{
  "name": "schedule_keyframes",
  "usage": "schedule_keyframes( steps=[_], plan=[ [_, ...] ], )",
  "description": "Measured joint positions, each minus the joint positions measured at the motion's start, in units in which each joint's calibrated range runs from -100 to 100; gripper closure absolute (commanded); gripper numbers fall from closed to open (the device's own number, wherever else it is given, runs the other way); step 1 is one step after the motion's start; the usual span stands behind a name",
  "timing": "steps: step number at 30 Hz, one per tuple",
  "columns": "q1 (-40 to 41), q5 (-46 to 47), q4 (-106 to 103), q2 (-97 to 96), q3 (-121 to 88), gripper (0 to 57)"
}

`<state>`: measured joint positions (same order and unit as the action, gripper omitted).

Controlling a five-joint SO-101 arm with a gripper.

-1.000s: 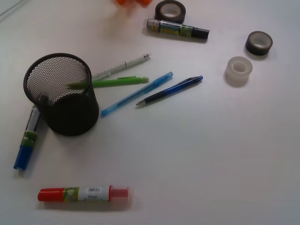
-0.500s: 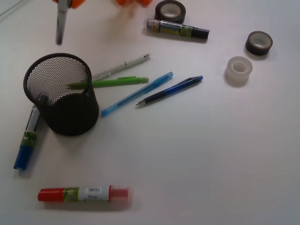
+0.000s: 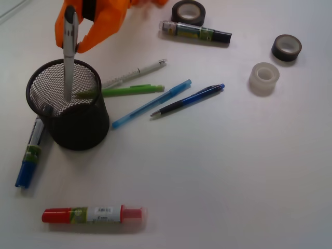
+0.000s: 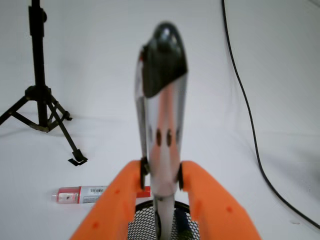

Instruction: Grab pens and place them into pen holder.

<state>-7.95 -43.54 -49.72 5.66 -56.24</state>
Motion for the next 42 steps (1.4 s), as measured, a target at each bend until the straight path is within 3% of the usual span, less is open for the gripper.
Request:
schedule_keyframes(
  steps=[5,7,17,29,35,42],
  plan=[
    [-0.4,2.6,-2.3,-0.3,-0.4,35.8],
    [-0.4,3.1,-2.5,-0.3,-0.7,32.0],
    [0.2,8.9,16.6,13.5,-0.7,34.5],
    [8.6,34.9,78.6,47.2,-0.7,34.3],
    [15.5,44.3,102.1,46.3,-0.7,34.4],
    [16.3,45.6,109.9,30.3,-0.6,34.4]
  ],
)
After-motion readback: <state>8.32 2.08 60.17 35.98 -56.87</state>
